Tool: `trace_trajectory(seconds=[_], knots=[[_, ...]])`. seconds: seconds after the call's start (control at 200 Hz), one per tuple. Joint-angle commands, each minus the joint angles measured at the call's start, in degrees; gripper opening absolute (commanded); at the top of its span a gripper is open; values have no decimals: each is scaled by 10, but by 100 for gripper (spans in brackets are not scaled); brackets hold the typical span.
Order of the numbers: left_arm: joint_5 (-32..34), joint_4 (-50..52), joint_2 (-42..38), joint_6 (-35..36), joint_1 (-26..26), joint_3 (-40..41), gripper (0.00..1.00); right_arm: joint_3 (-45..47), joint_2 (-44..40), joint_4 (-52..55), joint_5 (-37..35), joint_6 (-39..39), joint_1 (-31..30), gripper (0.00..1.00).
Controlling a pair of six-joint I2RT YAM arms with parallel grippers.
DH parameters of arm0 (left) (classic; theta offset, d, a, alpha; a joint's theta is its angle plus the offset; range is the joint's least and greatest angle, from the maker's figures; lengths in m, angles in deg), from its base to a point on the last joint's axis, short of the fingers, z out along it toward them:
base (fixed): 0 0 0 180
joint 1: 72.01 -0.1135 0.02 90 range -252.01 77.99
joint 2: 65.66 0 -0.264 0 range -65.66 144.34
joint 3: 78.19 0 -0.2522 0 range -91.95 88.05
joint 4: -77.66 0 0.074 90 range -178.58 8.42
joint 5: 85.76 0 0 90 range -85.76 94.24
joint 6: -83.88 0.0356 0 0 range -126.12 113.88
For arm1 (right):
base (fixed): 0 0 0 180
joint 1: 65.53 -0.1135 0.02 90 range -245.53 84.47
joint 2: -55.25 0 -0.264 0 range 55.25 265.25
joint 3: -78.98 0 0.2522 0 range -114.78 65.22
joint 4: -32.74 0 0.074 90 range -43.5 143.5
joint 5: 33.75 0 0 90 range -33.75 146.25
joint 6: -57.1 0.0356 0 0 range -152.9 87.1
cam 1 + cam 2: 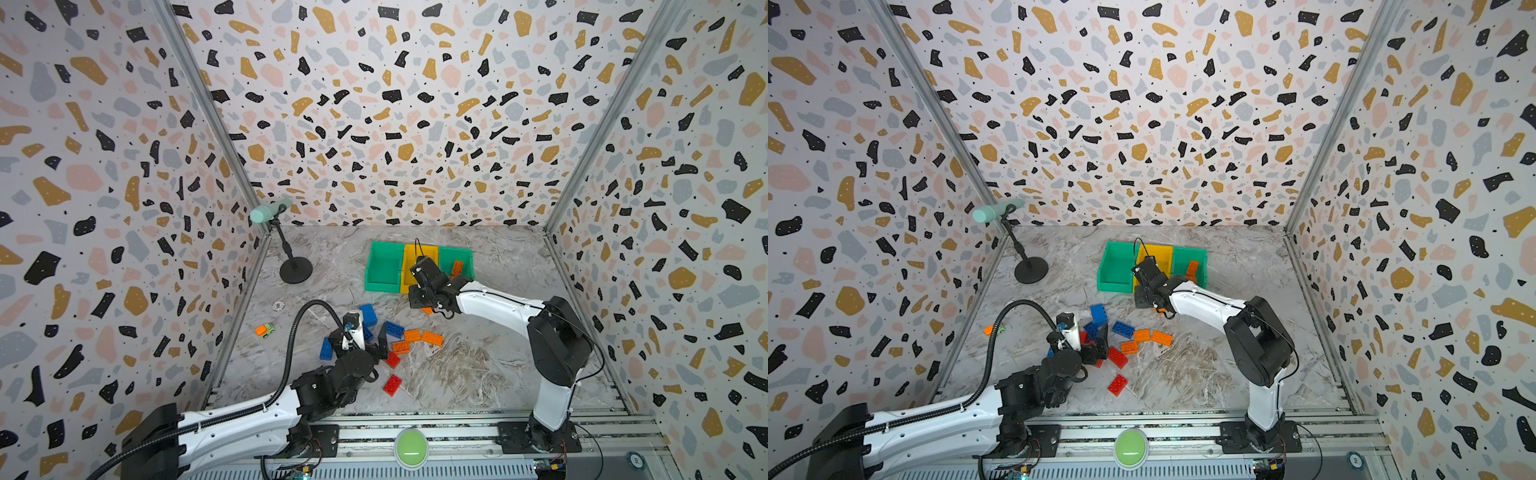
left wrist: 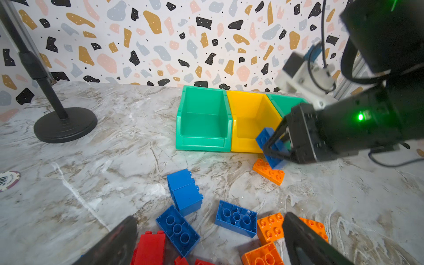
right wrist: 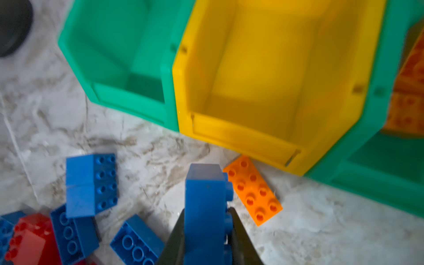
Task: Sort the legos into containers by color
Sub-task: Place the lego in the container, then pick up the lego from the center of the table.
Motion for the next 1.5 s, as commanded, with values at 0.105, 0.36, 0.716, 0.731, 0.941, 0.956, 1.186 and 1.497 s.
trace_trajectory(seconds=[0.105,0.36,0.716,0.731,0.941,0.956,1.186,1.497], knots=[[12,-63,24,37,-5,-31,100,-85,31,11,27,-48,52,23],[14,-67,51,52,-10,-52,100,-204,122,37,40,-82,79,45],[17,-53,49,52,-14,-57,100,-172,67,42,41,-108,73,55],[17,-54,49,52,-14,-57,100,-162,57,38,43,-109,72,55],[4,-45,55,42,-14,-58,100,-1,-55,-1,94,-128,65,61],[2,-44,56,41,-14,-59,100,7,-60,-4,96,-129,63,63],[-27,-37,57,23,-14,-64,100,88,-68,-25,101,-140,43,69],[-32,-3,47,10,-14,-65,100,85,-5,-41,90,-151,43,71]])
